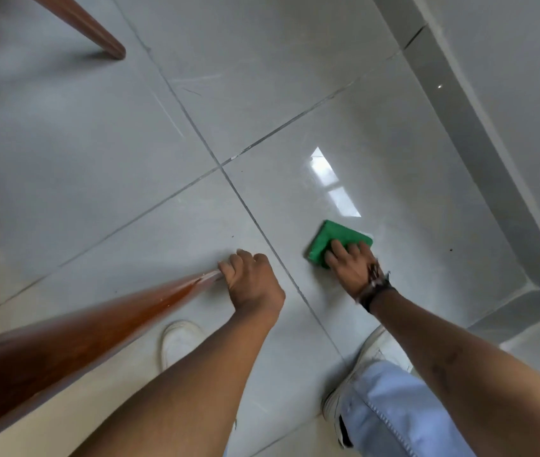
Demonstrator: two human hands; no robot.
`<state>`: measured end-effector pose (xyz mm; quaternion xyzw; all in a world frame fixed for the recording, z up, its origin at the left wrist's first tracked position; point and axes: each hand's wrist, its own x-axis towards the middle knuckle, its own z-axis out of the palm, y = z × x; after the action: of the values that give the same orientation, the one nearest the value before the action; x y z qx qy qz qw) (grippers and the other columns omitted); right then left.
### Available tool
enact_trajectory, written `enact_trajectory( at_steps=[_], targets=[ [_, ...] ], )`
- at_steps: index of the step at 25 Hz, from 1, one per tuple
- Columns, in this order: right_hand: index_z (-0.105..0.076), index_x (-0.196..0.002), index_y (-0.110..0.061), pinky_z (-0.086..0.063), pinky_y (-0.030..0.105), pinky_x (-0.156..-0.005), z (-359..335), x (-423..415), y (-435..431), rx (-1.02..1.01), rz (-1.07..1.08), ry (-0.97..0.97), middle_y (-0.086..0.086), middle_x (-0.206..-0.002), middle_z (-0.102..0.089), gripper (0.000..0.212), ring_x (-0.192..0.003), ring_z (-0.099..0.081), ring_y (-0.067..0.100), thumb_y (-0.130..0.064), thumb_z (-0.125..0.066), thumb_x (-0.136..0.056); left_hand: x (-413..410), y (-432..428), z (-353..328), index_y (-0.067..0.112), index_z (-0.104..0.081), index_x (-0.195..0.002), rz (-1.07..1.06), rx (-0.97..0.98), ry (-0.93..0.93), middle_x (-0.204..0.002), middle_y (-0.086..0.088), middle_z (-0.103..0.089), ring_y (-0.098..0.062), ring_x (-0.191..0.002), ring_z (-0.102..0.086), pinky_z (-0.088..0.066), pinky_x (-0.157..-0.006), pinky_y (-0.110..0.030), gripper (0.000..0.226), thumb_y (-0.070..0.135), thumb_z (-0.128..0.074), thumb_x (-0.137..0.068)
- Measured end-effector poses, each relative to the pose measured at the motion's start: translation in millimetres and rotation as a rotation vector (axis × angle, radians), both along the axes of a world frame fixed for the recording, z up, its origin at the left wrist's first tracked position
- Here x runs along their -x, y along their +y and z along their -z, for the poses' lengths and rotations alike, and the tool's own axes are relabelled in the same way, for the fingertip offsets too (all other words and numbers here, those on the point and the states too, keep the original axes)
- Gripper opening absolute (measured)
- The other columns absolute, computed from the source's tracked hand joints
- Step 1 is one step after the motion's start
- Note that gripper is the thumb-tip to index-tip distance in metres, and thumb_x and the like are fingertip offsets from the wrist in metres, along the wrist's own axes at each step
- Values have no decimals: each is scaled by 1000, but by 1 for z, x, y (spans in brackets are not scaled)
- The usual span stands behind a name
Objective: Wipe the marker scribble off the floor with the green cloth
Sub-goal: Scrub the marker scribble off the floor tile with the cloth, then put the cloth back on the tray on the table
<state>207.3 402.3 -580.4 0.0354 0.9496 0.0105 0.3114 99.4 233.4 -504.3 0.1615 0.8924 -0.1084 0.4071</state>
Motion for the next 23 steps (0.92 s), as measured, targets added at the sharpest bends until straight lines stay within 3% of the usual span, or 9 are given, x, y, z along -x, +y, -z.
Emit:
enact_trajectory(
  at_steps=[2,5,7,11,14,16,18,20,23],
  targets=[
    [-65,-99,-12,-51,34,-73,-22,39,-5,125,539,-142,11,-98,-67,23,-81,-68,32,-6,-65,-78,-5,-1,-37,17,-58,-101,-85,-88,-45,-114,-9,-60,-29,-112,-50,-31,-100,-41,25,18,-61,-76],
    [-69,-87,-6,-47,30,-68,-106,72,-16,664,1589,-64,12,-81,-64,11,-76,-62,26,-6,-65,-77,4,-1,-114,15,-56,-110,-173,-261,-168,-119,-11,-62,-32,-116,-52,-31,-101,-43,26,19,-54,-85],
    [-66,-78,-8,-52,33,-69,-187,87,-25,1017,1822,-63,12,-78,-63,13,-71,-61,26,3,-59,-78,29,2,-180,12,-54,-113,-470,-360,-215,-122,-14,-62,-35,-117,-53,-37,-102,-42,26,26,-49,-92],
    [-59,-93,-4,-49,37,-81,-383,121,-44,1447,1776,-131,16,-92,-59,26,-83,-58,31,2,-40,-78,79,-16,-338,16,-58,-86,-1195,-692,-469,-95,-11,-61,-26,-91,-52,-42,-69,-31,12,19,-51,-96],
    [-59,-113,-4,-53,40,-87,-491,140,-64,1669,1583,-184,13,-99,-66,37,-92,-64,30,-8,-47,-78,102,-56,-431,12,-66,-98,-1338,-940,-479,-97,-12,-69,-26,-84,-63,-53,-73,-35,10,14,-62,-90],
    [-60,-117,-7,-56,46,-87,-543,151,-96,1558,1360,-192,10,-105,-69,37,-99,-67,29,-10,-62,-81,111,-94,-474,10,-66,-97,-1345,-1055,-374,-93,-11,-72,-23,-80,-68,-57,-71,-34,11,8,-67,-86],
    [-61,-113,-7,-57,47,-85,-566,164,-140,1274,1195,-154,13,-109,-70,35,-98,-68,30,-5,-73,-79,117,-134,-488,8,-63,-93,-1302,-1048,-192,-87,-8,-71,-20,-76,-67,-57,-63,-26,13,5,-70,-83],
    [-64,-110,-6,-58,41,-85,-561,174,-192,1036,1118,-72,16,-112,-71,36,-94,-69,28,-7,-77,-76,120,-170,-481,4,-62,-94,-1232,-946,-23,-88,-10,-71,-18,-74,-65,-53,-60,-24,18,3,-74,-80],
    [-66,-104,-9,-57,38,-84,-534,178,-261,755,1079,-23,14,-105,-73,31,-93,-69,30,-21,-76,-76,119,-210,-447,1,-64,-98,-1164,-776,62,-94,-17,-70,-26,-82,-66,-55,-74,-37,19,1,-71,-81]
  ],
)
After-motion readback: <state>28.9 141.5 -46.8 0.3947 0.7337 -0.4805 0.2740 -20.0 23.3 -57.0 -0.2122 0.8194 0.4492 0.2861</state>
